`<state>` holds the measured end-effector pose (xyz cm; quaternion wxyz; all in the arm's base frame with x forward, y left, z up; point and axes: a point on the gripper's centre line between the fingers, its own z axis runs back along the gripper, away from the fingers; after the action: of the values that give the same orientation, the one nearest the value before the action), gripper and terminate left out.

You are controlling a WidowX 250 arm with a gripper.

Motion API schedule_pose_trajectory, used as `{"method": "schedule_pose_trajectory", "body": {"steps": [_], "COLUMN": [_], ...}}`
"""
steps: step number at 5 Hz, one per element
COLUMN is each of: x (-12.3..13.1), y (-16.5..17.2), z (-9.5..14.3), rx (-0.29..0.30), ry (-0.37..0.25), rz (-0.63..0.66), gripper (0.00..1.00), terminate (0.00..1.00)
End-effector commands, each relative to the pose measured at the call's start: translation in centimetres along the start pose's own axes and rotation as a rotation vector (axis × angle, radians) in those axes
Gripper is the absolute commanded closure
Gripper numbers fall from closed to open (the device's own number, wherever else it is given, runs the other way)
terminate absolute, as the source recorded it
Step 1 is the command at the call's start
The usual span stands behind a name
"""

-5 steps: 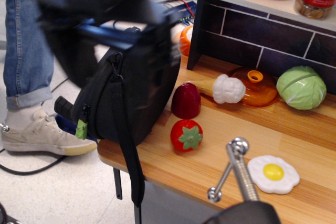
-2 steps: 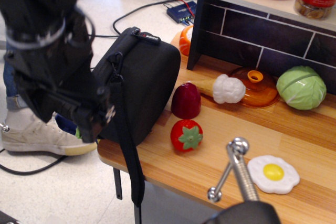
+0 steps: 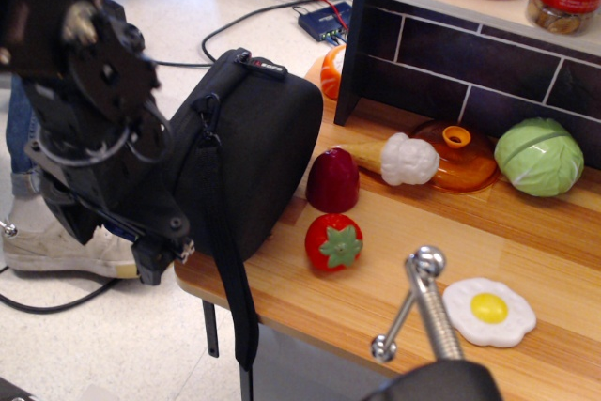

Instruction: Unzip zipper bag

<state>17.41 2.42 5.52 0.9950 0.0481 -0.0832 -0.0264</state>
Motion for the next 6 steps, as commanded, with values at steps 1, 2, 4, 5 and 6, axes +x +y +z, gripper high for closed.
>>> {"method": "schedule_pose_trajectory", "body": {"steps": [1,2,4,5,6], "x": [0.7,0.9,1.9,3.9,5.4], "y": [0.9,1.0,0.9,0.9,1.0], "z": [-0.9,-1.3,-1.4,0.8,3.8], "rx": [0.039,0.055,0.057,0.004,-0.036], "ry": [-0.025,-0.043,-0.078,-0.116,-0.167], "rz": [-0.008,-0.003,-0.016,0.026,0.084], "gripper": [0.00,1.00,1.00,1.00,1.00], "terminate": [0.00,0.00,0.00,0.00,0.00]}}
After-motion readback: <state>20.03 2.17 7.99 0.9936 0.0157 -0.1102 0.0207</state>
